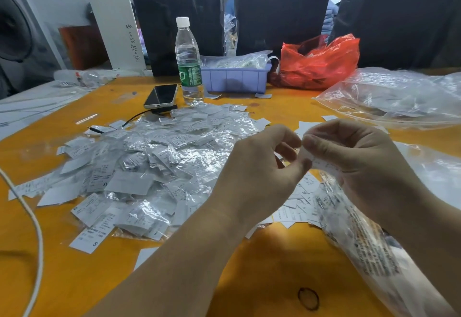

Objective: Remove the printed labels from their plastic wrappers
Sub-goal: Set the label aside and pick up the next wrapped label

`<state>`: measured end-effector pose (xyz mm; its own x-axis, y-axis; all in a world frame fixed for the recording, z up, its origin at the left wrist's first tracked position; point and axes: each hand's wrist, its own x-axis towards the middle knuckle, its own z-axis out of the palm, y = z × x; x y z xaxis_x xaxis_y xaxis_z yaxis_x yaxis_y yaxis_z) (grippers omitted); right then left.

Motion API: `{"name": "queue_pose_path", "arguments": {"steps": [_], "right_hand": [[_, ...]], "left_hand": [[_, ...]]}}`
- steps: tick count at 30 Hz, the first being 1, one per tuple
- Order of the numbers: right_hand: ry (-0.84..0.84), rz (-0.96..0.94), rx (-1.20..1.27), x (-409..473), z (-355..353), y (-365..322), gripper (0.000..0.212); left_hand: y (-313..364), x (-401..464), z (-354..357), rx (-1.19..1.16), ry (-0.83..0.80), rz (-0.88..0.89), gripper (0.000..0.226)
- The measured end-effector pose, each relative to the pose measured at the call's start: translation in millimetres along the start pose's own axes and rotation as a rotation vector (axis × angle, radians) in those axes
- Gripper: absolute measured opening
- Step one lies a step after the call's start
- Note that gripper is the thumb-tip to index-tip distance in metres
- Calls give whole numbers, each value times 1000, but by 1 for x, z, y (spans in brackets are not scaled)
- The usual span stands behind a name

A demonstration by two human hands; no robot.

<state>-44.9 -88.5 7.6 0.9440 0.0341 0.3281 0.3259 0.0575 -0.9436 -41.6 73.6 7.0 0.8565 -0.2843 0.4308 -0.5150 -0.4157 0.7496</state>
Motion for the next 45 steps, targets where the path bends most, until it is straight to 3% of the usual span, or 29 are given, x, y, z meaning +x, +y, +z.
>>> {"name": "queue_pose_path", "arguments": {"steps": [4,13,17,24,28,36,45], "right_hand": [[-40,38,-52,1,1,0,33],[-46,34,-79,1,-1,-2,25],[-31,28,-75,1,1,-4,11],[-31,10,-106,0,2,-4,16],[-24,12,-87,1,0,-2,10],[-55,113,-133,1,1,-4,21],[-93,211,-207,0,1,-2,33]], "left_hand": [[-3,2,-3,-38,19,-7,5],[-2,3,-8,-43,-22,-23,18],[-1,5,-10,-25,-64,-56,23],[-2,7,-11,26,-144,-96,24],[0,6,-10,52,-122,-68,15],[-4,8,-12,127,-95,-64,22],[-8,13,-25,45,75,-134,12]]}}
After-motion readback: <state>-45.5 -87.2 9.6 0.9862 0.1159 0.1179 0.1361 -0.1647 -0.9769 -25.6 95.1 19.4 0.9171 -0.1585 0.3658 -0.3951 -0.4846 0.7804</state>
